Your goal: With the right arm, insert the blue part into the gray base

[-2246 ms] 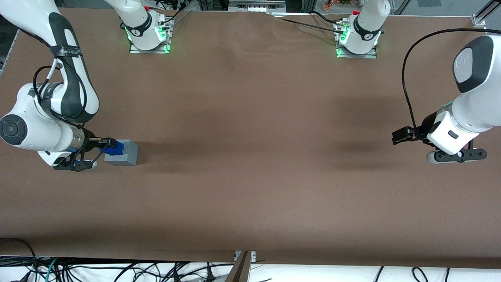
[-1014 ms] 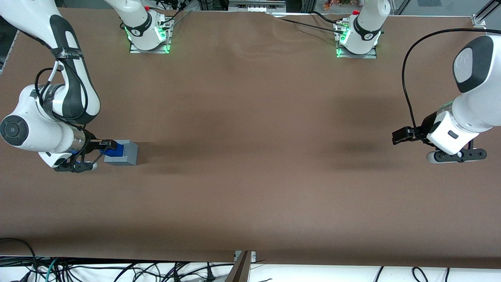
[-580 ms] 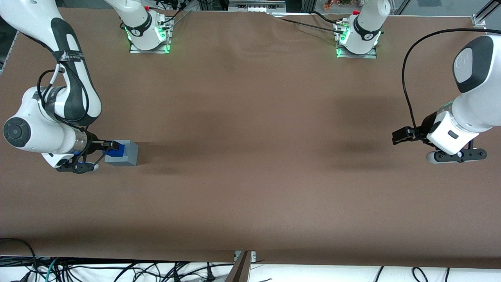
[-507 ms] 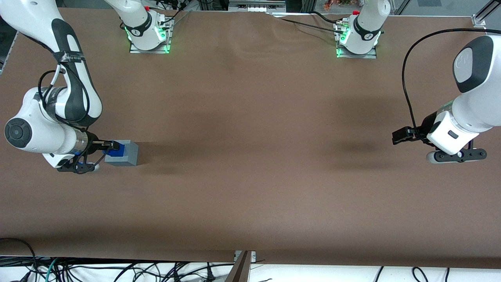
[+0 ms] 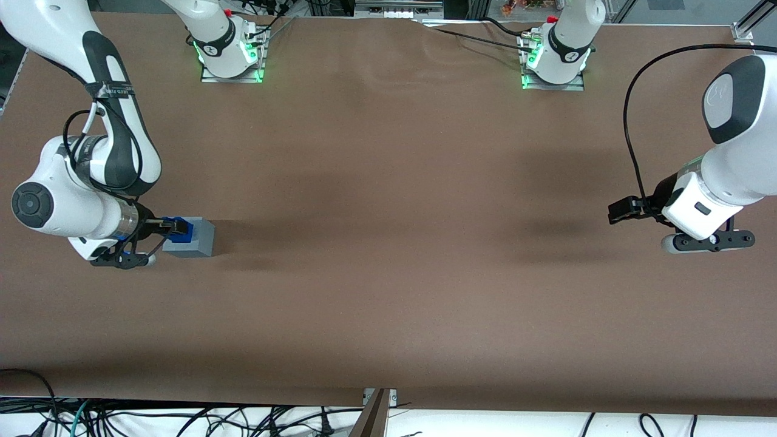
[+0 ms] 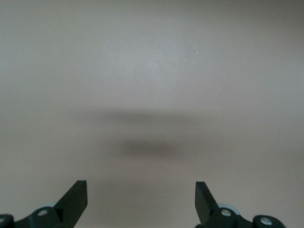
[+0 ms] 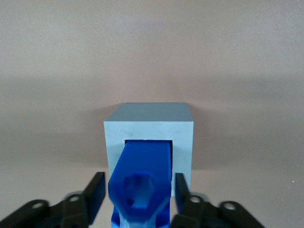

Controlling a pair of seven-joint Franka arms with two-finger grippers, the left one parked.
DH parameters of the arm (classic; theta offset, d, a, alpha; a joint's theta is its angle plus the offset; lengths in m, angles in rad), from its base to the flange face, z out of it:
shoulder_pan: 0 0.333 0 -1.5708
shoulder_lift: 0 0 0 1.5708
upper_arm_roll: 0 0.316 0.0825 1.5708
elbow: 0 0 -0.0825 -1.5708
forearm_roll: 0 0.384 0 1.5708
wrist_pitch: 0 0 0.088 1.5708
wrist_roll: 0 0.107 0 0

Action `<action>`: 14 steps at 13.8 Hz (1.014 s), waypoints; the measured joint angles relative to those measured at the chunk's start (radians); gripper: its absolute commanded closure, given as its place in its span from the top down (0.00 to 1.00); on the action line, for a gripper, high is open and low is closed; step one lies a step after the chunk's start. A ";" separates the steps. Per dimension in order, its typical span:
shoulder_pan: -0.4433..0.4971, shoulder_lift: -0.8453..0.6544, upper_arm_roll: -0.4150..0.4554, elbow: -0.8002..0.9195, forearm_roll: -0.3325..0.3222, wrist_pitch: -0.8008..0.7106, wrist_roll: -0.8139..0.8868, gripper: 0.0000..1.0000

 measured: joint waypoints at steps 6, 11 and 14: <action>0.000 -0.090 0.000 0.010 0.000 -0.019 0.000 1.00; -0.001 -0.257 -0.010 0.116 0.000 -0.290 0.000 1.00; -0.013 -0.284 -0.015 0.239 0.000 -0.433 0.000 1.00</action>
